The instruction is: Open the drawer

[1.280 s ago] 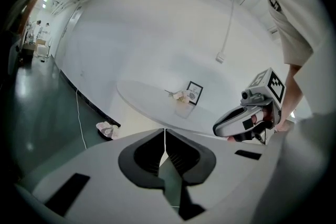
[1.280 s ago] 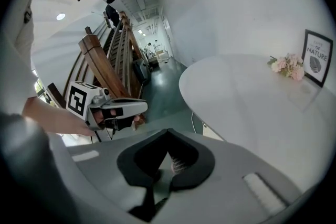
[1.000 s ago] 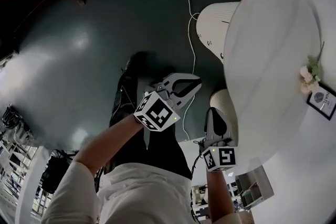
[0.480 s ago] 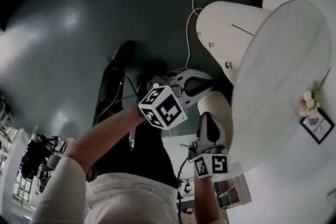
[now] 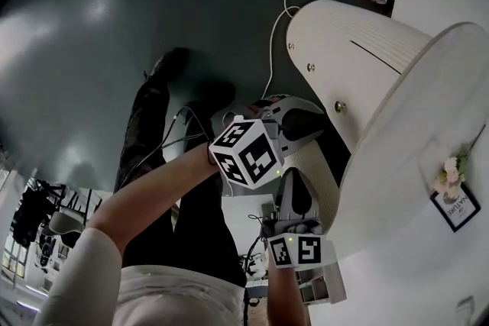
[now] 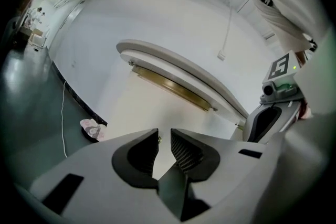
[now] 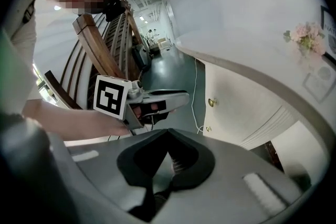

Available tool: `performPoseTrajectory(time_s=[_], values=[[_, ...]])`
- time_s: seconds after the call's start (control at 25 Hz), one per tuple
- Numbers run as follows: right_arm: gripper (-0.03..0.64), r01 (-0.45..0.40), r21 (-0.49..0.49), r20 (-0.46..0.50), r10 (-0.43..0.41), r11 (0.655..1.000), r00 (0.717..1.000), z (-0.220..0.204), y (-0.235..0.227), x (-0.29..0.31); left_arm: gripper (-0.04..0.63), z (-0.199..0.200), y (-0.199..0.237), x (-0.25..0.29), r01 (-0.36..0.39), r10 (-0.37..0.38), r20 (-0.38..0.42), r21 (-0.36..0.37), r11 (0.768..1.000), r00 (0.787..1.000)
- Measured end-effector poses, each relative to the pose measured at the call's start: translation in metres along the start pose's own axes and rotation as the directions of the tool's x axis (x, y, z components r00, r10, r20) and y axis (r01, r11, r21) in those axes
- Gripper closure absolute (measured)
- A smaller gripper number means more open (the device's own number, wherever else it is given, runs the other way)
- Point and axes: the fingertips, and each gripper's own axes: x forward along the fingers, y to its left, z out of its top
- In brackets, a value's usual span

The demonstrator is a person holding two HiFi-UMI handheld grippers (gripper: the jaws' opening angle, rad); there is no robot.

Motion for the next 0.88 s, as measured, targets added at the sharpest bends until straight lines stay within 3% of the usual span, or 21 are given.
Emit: performPoseTrajectory(time_s=[0.52,0.88], values=[[0.607,0.007,0.018,-0.015,-0.007,1.0,1.0,-0.02,-0.011,0.018,0.475,-0.027,0.006,0.048,0.069,-0.069,0.003,-0.034,0.997,0.998],[0.607,0.005,0.029,-0.03,-0.004,1.0,1.0,-0.028,-0.015,0.023,0.465,-0.026,0.017,0.072,0.053,-0.053,0.007,-0.03,0.998,0.999]])
